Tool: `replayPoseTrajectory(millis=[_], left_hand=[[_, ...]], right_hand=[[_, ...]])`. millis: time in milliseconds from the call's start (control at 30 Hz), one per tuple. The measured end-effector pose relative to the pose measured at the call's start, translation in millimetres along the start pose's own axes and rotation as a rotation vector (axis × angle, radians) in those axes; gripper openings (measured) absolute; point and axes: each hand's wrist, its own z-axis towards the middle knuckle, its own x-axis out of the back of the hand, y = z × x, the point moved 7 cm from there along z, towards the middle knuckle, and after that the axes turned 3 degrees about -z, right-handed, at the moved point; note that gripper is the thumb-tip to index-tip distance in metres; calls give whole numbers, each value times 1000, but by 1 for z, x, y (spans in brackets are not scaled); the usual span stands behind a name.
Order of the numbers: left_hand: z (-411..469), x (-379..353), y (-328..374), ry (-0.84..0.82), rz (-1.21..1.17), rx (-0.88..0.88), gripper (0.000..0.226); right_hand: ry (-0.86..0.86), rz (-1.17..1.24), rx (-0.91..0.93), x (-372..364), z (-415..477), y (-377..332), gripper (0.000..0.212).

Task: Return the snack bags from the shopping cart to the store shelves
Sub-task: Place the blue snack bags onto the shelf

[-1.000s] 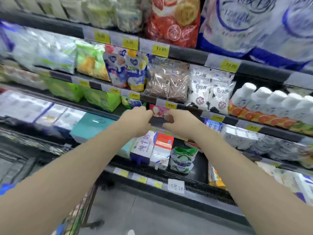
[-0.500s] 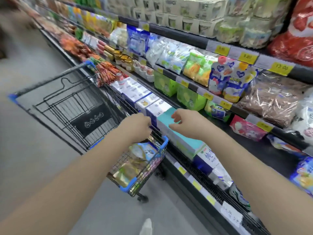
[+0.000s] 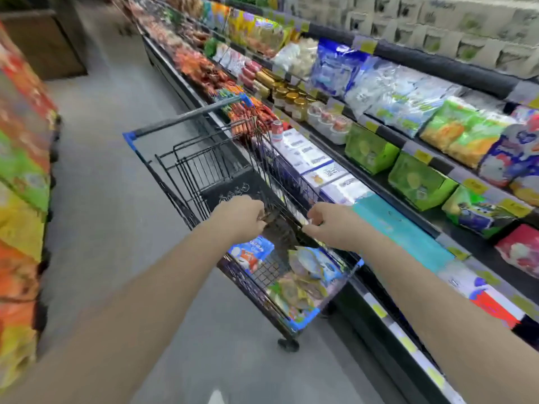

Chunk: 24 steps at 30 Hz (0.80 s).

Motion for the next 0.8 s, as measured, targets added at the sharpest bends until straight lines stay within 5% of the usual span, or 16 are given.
replayPoseTrajectory(millis=[333,800], left_hand=[[16,-15,-129,-53,4,-108,36],[138,-40,-197,-190,-82,-97,30]], right_hand=[[14,104,-175,-51,53,-84,35],[-89,117,-214,-93,190,-72,43]])
